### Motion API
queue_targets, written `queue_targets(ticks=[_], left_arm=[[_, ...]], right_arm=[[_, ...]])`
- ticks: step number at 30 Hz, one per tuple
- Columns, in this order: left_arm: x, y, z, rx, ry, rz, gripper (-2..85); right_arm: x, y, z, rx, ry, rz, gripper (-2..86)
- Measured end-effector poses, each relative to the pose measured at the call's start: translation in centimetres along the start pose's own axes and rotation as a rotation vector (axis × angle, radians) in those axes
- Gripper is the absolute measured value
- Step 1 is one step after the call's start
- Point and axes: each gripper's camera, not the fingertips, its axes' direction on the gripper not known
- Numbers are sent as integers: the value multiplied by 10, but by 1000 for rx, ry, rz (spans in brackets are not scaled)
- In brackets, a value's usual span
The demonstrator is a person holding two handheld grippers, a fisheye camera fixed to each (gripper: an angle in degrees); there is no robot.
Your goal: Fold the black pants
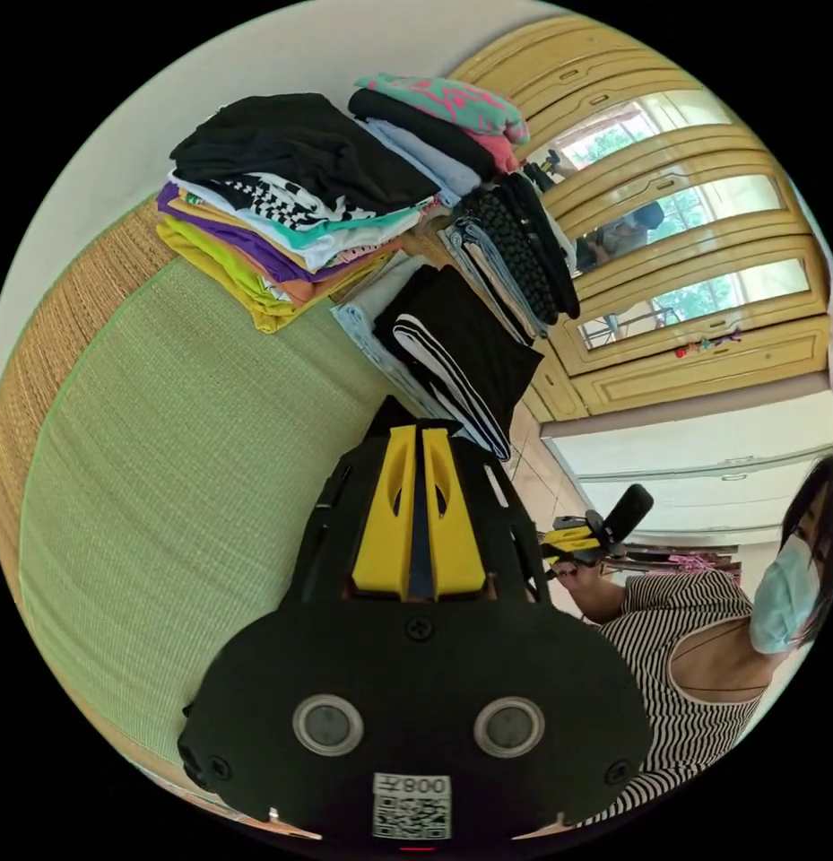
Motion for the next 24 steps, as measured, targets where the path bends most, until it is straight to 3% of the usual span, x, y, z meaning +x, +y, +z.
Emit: queue_targets(ticks=[10,24], left_arm=[[-34,-26,91,-115,-35,-65,13],[-64,-39,146,-143,-9,-159,28]], right_arm=[[113,64,-10,22,-11,363,4],[177,116,-3,34,-24,511,3]])
